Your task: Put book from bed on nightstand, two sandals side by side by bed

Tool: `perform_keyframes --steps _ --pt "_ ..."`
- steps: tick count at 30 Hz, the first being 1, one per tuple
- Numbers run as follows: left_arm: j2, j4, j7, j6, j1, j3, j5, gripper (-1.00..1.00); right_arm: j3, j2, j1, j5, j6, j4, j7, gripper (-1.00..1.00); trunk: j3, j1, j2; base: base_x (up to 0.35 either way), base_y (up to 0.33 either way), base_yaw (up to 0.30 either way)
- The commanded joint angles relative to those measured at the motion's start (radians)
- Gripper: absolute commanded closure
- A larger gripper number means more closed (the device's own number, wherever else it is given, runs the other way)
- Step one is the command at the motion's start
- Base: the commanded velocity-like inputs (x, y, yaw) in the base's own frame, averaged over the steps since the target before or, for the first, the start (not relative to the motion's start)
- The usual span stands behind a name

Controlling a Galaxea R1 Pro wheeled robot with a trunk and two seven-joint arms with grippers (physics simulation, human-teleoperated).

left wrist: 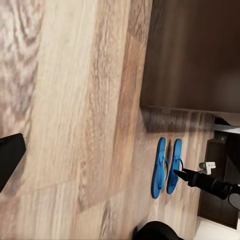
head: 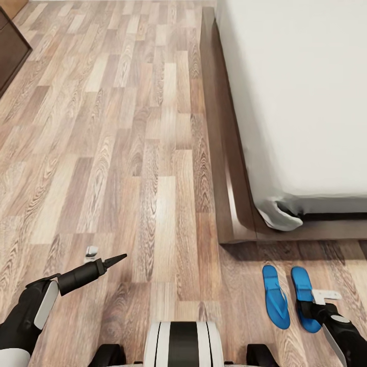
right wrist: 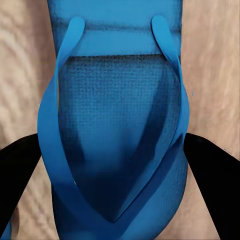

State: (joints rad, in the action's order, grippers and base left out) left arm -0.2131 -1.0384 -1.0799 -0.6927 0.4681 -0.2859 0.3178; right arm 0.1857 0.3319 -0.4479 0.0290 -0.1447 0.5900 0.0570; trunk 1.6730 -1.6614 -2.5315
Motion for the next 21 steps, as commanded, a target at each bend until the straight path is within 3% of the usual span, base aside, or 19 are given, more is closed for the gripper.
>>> perform_keyframes --steps 1,5,12,21 --pt "0.0 0.0 -0.001 -0.007 0.0 0.0 0.004 -1.0 0.005 -0.001 0.0 0.003 -0.006 0.002 0.006 1.0 0.004 0.0 0.0 0.0 0.0 0.0" --pt "0.0 0.0 -0.002 -0.008 0.001 -0.001 0.004 -1.0 0.004 -0.001 0.0 0.003 -0.004 0.002 0.006 1.0 0.02 -0.002 -0.001 0.0 0.0 0.0" --pt "-0.001 0.001 -0.003 -0.008 0.0 -0.002 0.004 -1.0 0.004 -0.001 0.0 0.003 -0.004 0.002 0.006 1.0 0.02 -0.002 -0.001 0.012 0.001 0.0" --pt "-0.002 0.001 -0.003 -0.008 0.001 -0.003 0.006 -1.0 0.003 -0.001 0.0 0.003 -0.004 0.002 0.006 1.0 0.02 -0.002 -0.001 0.154 0.033 0.0"
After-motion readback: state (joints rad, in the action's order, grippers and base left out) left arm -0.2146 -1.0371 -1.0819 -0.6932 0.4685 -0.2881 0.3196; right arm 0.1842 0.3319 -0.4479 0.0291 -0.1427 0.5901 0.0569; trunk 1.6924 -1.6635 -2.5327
